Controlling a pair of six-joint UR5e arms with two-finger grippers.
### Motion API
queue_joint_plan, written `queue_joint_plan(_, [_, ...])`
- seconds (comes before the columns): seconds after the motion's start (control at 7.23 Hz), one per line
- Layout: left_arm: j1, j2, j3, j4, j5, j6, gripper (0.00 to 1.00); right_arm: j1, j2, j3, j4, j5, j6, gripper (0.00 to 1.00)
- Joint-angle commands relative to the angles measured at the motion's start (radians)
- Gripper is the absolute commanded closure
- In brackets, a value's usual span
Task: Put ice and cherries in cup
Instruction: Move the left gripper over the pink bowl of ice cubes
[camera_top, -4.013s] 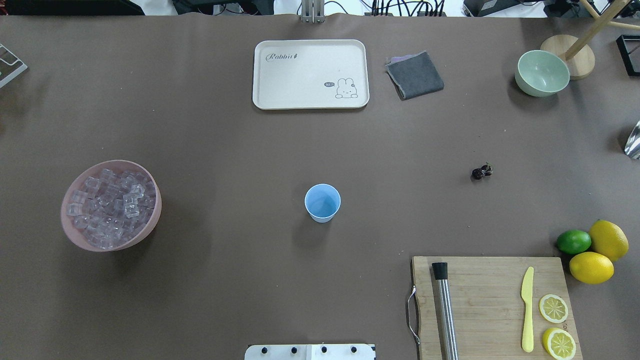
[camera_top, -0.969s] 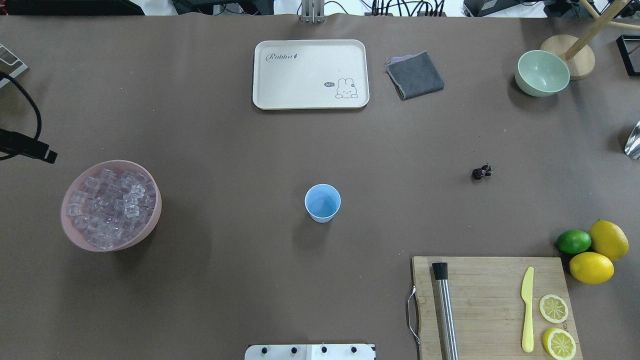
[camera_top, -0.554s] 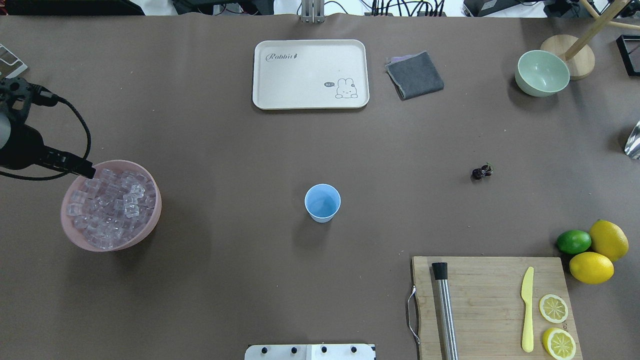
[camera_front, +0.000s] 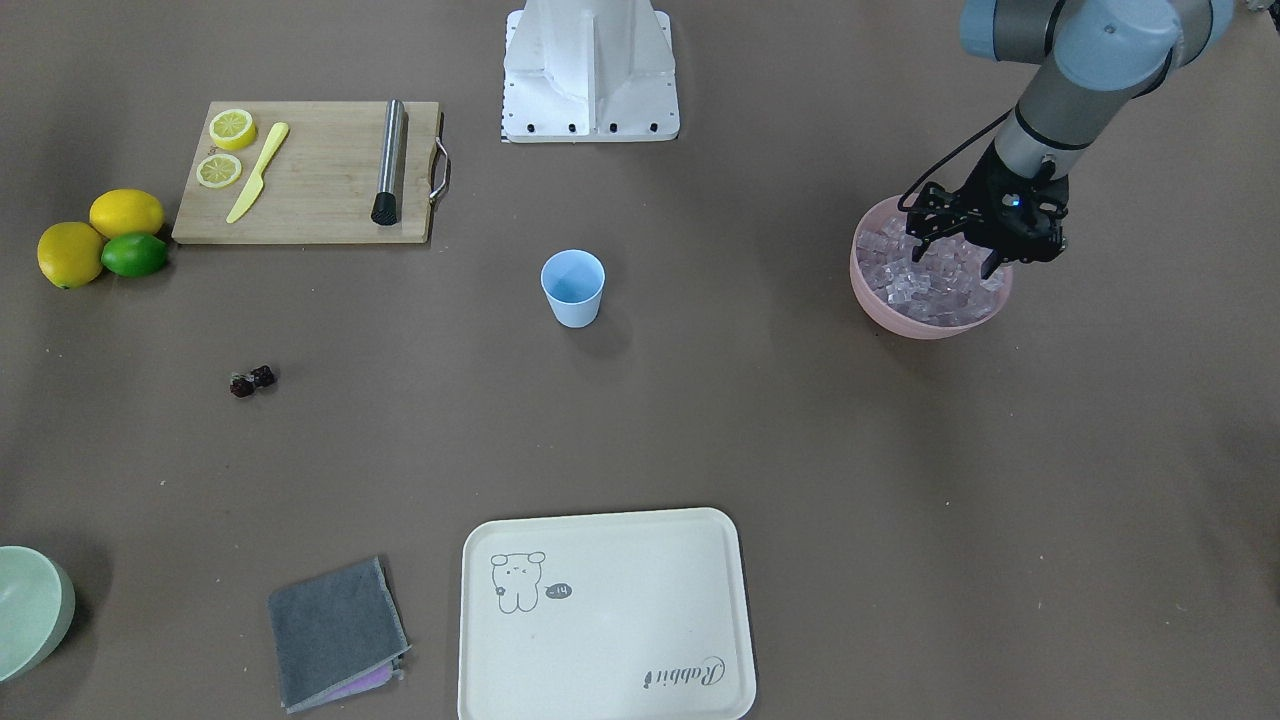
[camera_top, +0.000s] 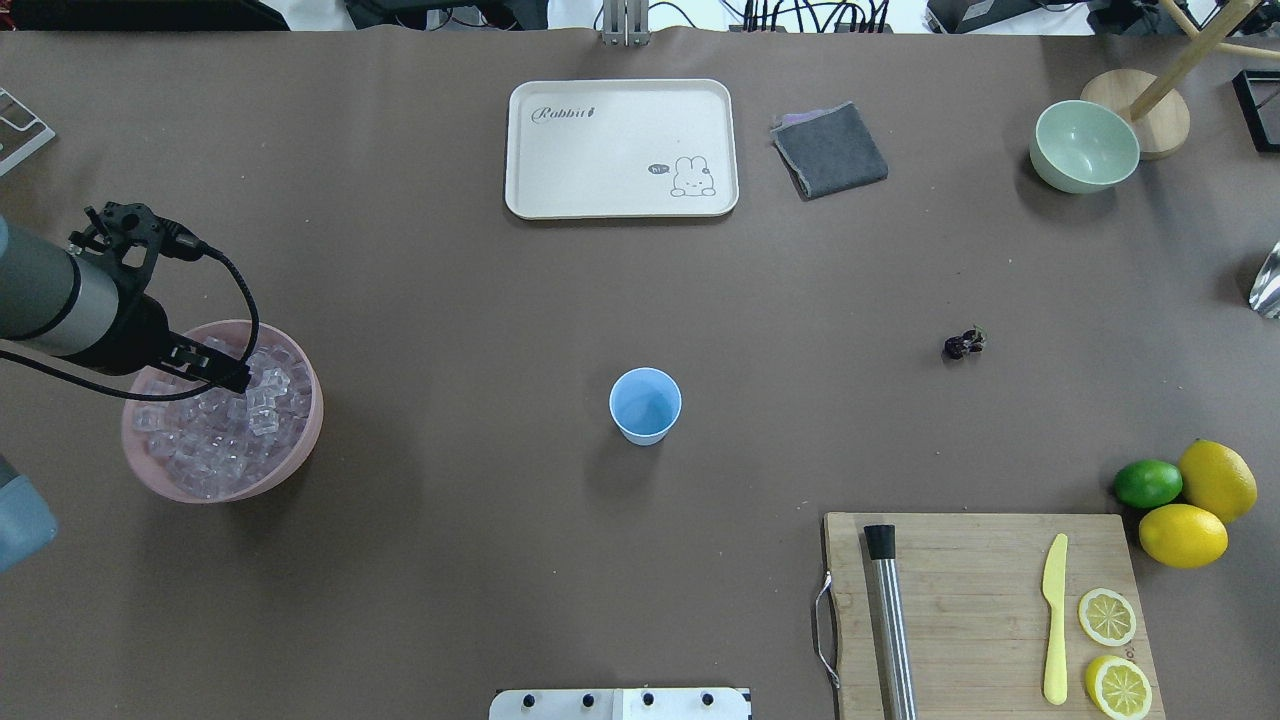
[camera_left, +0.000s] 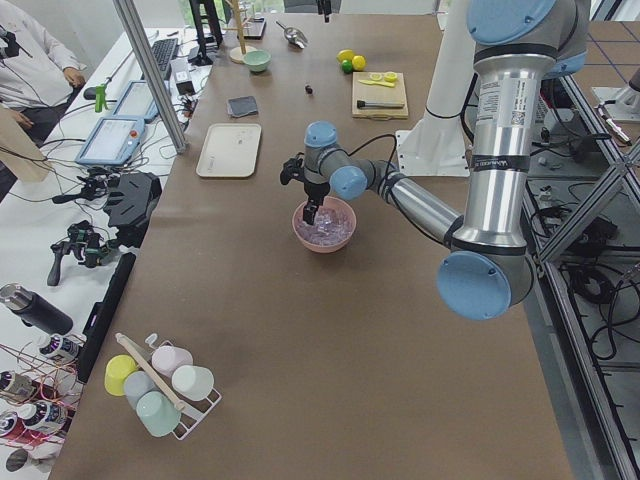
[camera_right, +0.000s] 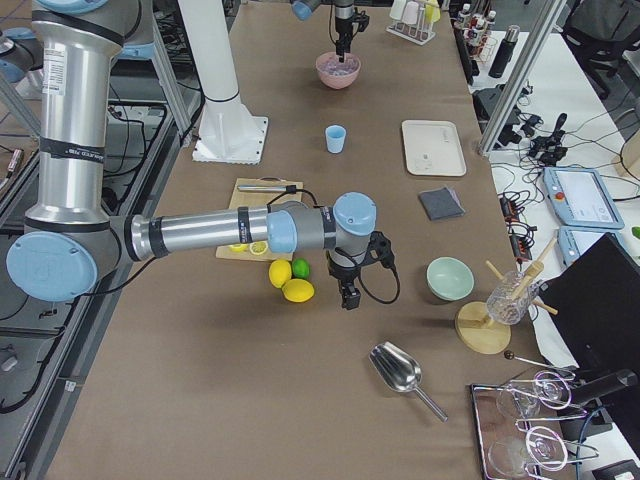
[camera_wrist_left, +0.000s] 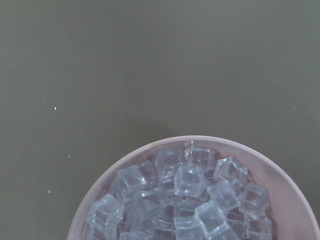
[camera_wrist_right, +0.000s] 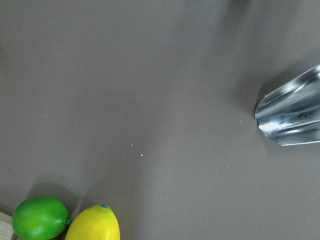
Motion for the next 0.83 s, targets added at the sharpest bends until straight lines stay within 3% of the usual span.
queue_joint_plan(0.0, [0.017,-0.057,0.044,0.000,0.002,0.001,0.18,0.001,-0.001,0.000,0.000,-0.001,0.000,0.00])
queue_joint_plan(0.69, [0.026,-0.078,0.084,0.000,0.004,0.054,0.23,0.001,-0.003,-0.008,0.000,0.001,-0.001,0.00])
